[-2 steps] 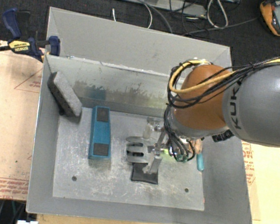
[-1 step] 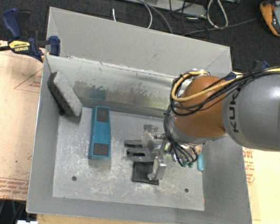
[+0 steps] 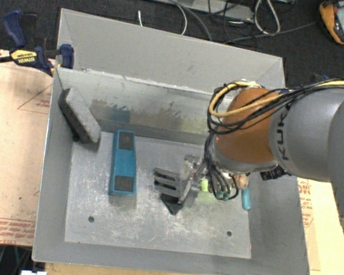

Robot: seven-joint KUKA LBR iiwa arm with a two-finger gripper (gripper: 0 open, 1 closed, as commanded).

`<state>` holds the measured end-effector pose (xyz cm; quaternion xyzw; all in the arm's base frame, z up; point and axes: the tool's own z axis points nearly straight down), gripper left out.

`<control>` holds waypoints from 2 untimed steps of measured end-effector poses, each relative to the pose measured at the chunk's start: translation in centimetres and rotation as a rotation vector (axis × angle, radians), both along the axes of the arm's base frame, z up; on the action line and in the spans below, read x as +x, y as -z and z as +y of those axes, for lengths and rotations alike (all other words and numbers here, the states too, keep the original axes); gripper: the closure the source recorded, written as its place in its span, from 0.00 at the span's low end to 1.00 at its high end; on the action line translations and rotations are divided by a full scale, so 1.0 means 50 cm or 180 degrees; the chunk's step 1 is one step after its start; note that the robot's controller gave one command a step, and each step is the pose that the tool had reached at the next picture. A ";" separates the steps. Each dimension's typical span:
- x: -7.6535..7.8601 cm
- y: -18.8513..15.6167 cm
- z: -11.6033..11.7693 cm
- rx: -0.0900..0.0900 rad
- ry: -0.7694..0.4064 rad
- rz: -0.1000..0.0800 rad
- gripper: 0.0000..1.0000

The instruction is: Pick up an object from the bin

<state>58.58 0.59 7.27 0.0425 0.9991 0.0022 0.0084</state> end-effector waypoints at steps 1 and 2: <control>0.000 0.000 0.000 0.0002 0.0003 0.0000 1.00; -0.002 0.004 -0.001 -0.0001 0.0004 0.0009 0.00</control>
Offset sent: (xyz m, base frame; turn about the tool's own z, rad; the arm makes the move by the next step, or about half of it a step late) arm 0.0000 0.0000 0.0000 0.0000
